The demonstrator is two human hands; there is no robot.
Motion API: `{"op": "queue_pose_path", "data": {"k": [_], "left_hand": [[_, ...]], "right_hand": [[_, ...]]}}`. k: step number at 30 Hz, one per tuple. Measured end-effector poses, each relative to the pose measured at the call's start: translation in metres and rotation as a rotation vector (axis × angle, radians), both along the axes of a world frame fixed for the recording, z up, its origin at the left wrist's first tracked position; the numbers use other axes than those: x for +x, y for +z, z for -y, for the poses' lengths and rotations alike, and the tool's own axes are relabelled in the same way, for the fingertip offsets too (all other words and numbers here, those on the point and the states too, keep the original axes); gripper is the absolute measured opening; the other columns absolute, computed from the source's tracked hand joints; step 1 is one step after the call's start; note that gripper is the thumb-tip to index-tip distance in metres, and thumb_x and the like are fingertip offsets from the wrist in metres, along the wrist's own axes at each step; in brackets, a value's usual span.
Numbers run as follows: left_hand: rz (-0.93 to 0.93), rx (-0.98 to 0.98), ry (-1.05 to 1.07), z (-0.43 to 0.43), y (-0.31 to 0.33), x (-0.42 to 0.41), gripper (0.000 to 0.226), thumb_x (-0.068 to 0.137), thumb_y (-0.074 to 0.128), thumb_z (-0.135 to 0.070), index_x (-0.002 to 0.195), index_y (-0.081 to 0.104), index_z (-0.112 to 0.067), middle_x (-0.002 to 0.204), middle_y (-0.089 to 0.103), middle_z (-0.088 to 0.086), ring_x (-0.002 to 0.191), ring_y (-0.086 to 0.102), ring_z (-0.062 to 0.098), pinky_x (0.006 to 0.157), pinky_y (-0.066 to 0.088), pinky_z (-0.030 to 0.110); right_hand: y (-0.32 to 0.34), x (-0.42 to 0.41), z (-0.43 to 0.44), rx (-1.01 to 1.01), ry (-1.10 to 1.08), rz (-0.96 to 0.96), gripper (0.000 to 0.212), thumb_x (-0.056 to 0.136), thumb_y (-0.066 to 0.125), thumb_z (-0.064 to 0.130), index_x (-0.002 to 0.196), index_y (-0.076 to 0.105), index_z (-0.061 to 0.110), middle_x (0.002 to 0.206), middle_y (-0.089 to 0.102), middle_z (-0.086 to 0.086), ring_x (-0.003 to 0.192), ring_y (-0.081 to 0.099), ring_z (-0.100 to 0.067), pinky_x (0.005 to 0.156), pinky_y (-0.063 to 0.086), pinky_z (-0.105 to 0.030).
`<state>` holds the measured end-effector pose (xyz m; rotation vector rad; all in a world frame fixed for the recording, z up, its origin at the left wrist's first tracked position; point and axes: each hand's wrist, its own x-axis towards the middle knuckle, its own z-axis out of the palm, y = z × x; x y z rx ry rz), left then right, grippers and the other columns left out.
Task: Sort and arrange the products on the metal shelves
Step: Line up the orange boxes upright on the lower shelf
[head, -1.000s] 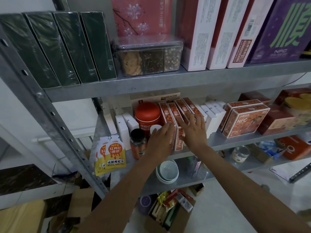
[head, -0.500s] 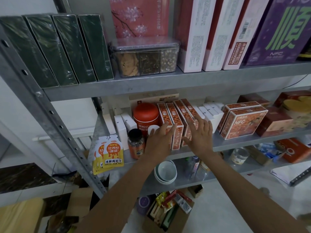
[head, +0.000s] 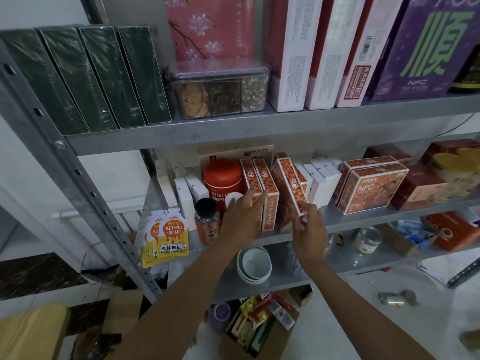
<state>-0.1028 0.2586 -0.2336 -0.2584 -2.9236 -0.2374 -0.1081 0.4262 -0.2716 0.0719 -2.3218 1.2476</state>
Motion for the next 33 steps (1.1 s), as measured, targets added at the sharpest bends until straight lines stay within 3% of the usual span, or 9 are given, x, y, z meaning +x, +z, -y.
{"op": "queue_pose_path", "data": {"k": [5,10,15,18,21,23,25,29,33], "left_hand": [[0.005,0.0,0.011,-0.001,0.001,0.0,0.092,0.088,0.069,-0.02,0.155,0.006,-0.029,0.162,0.012,0.008,0.143,0.027,0.033,0.113,0.029,0.052],[0.011,0.014,0.005,0.0,0.001,0.001,0.09,0.089,0.068,-0.022,0.155,0.007,-0.029,0.162,0.011,0.007,0.144,0.025,0.033,0.114,0.027,0.052],[0.026,0.051,-0.02,-0.002,0.008,0.004,0.091,0.088,0.069,-0.029,0.156,0.009,-0.027,0.163,0.005,0.007,0.147,0.011,0.033,0.117,0.017,0.052],[-0.041,0.085,-0.018,-0.004,0.01,0.007,0.086,0.091,0.065,-0.031,0.156,0.009,-0.024,0.164,-0.001,0.005,0.15,-0.005,0.027,0.119,0.008,0.048],[-0.065,0.417,-0.049,-0.016,0.019,0.016,0.066,0.099,0.032,-0.053,0.154,0.022,-0.019,0.162,0.014,0.004,0.15,0.007,0.021,0.119,0.014,0.042],[0.021,0.625,-0.089,-0.025,0.026,0.025,0.094,0.083,0.012,-0.078,0.15,0.034,-0.016,0.155,0.031,0.002,0.144,0.025,0.017,0.115,0.023,0.037],[0.147,0.849,-0.132,-0.031,0.029,0.036,0.096,0.076,0.02,-0.085,0.14,0.048,-0.018,0.137,0.051,-0.005,0.126,0.047,0.005,0.106,0.039,0.027],[0.441,1.268,-0.071,-0.034,0.028,0.049,0.021,0.095,0.049,-0.044,0.101,0.063,-0.029,0.095,0.071,-0.016,0.085,0.068,-0.006,0.074,0.053,0.011],[0.514,1.444,-0.059,-0.028,0.025,0.062,0.013,0.097,0.055,-0.016,0.105,0.065,-0.02,0.101,0.073,-0.004,0.094,0.071,0.013,0.081,0.058,0.026]], "right_hand": [[0.0,0.016,-0.008,0.026,-0.026,-0.062,0.027,0.094,0.062,0.011,0.119,0.057,0.004,0.116,0.064,-0.017,0.097,0.067,-0.035,0.076,0.058,-0.045],[0.006,0.036,-0.023,0.082,-0.126,-0.173,0.023,0.092,0.066,0.014,0.113,0.063,0.004,0.107,0.069,-0.017,0.084,0.068,-0.034,0.068,0.045,-0.029],[0.025,0.055,-0.049,-0.053,-0.089,-0.194,0.025,0.094,0.063,0.018,0.116,0.062,0.006,0.11,0.066,-0.013,0.095,0.063,-0.028,0.069,0.056,-0.044],[0.041,0.061,-0.066,-0.23,-0.063,-0.237,0.02,0.096,0.06,0.016,0.116,0.062,0.019,0.106,0.063,-0.004,0.093,0.056,-0.009,0.07,0.048,-0.009],[0.056,0.062,-0.081,-0.46,-0.057,-0.227,0.03,0.097,0.057,0.013,0.1,0.061,0.042,0.101,0.064,0.014,0.091,0.061,-0.002,0.074,0.05,-0.011],[0.064,0.061,-0.088,-0.577,-0.066,-0.188,0.03,0.097,0.055,0.015,0.095,0.062,0.045,0.101,0.066,0.013,0.095,0.064,-0.004,0.076,0.053,-0.02],[0.07,0.06,-0.093,-0.672,-0.069,-0.181,0.029,0.097,0.054,0.015,0.093,0.064,0.041,0.096,0.069,0.015,0.091,0.066,-0.001,0.07,0.054,-0.017],[0.078,0.053,-0.094,-0.791,-0.082,-0.149,0.028,0.097,0.052,0.01,0.085,0.063,0.032,0.077,0.068,0.019,0.073,0.064,0.001,0.059,0.051,-0.015],[0.08,0.047,-0.094,-0.797,-0.012,-0.087,0.025,0.099,0.049,0.01,0.085,0.061,0.028,0.074,0.068,0.023,0.067,0.064,0.007,0.053,0.047,-0.009]]}}
